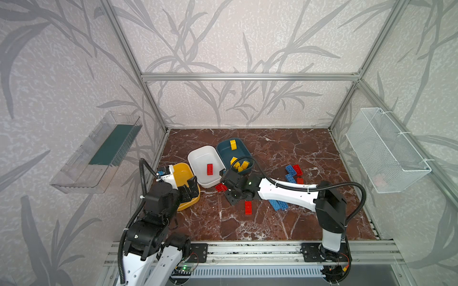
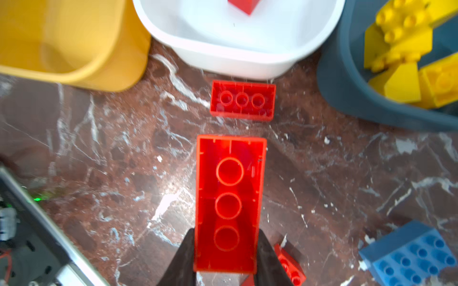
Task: Sort the legos into containers by color
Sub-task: 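Grasp the long red brick with the right gripper and carry it to the white tub, then release the long red brick into the white tub with the right gripper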
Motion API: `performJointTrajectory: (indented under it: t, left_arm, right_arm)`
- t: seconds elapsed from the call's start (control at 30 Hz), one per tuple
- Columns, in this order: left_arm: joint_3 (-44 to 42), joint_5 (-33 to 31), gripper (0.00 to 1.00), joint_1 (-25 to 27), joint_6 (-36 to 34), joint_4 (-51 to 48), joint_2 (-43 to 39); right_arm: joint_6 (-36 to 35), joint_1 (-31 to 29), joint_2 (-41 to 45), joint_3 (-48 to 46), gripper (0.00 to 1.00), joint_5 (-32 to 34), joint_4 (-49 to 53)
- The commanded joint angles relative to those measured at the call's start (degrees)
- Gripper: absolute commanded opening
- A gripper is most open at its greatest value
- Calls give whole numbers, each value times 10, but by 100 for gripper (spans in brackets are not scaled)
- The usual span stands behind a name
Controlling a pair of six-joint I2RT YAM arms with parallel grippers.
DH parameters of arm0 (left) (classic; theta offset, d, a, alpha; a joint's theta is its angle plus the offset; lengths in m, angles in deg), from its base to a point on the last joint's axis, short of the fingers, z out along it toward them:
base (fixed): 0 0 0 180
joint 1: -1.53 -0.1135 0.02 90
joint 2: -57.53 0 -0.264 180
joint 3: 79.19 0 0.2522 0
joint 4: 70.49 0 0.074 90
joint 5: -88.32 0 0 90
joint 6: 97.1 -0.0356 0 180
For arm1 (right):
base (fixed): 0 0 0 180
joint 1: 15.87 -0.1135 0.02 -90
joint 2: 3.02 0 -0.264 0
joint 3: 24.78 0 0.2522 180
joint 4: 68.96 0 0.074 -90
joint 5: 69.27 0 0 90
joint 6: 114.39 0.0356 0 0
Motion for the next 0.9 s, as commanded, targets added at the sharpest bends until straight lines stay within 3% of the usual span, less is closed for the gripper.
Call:
performJointTrajectory:
  t: [0.0,0.63,0.87]
  left_arm:
    - [-4,-18,99,2,-4,-5,0]
    - [-6,0,99,13,-9,-1,27]
    - [-6,-3,99,19,-8,0,28]
  right_arm:
    - [-25,16,-19,51,26,-33,-12]
    - [-51,99,-225,322,31,-128,38]
    - [-58,102,-264,397,50,-130,85]
